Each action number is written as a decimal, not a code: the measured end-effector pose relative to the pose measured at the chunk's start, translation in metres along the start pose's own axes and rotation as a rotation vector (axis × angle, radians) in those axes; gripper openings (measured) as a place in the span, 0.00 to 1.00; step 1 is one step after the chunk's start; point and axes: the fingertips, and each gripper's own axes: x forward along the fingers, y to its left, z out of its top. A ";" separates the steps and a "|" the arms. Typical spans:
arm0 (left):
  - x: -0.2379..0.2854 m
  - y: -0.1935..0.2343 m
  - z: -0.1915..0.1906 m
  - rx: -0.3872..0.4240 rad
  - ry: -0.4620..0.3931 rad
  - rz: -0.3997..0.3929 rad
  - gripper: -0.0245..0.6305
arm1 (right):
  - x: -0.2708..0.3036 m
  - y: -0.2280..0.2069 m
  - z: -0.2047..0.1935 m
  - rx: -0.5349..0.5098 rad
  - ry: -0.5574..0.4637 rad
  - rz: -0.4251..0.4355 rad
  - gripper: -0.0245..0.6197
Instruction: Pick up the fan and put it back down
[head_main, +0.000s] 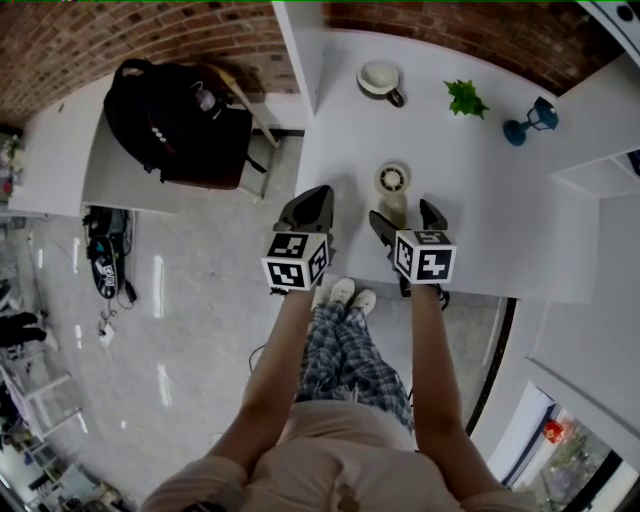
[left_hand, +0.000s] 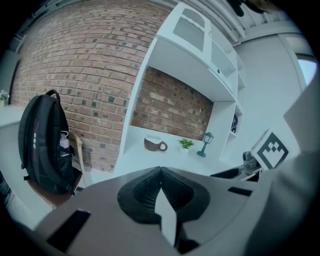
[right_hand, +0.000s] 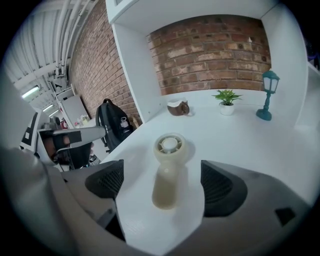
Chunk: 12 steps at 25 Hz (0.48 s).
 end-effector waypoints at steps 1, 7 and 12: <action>-0.001 -0.001 0.003 0.003 -0.004 -0.001 0.08 | -0.005 -0.002 0.004 0.004 -0.016 -0.005 0.79; -0.016 -0.007 0.029 0.034 -0.041 -0.009 0.08 | -0.055 -0.020 0.035 0.019 -0.199 -0.054 0.59; -0.032 -0.014 0.057 0.072 -0.083 -0.012 0.08 | -0.110 -0.039 0.063 0.002 -0.353 -0.125 0.41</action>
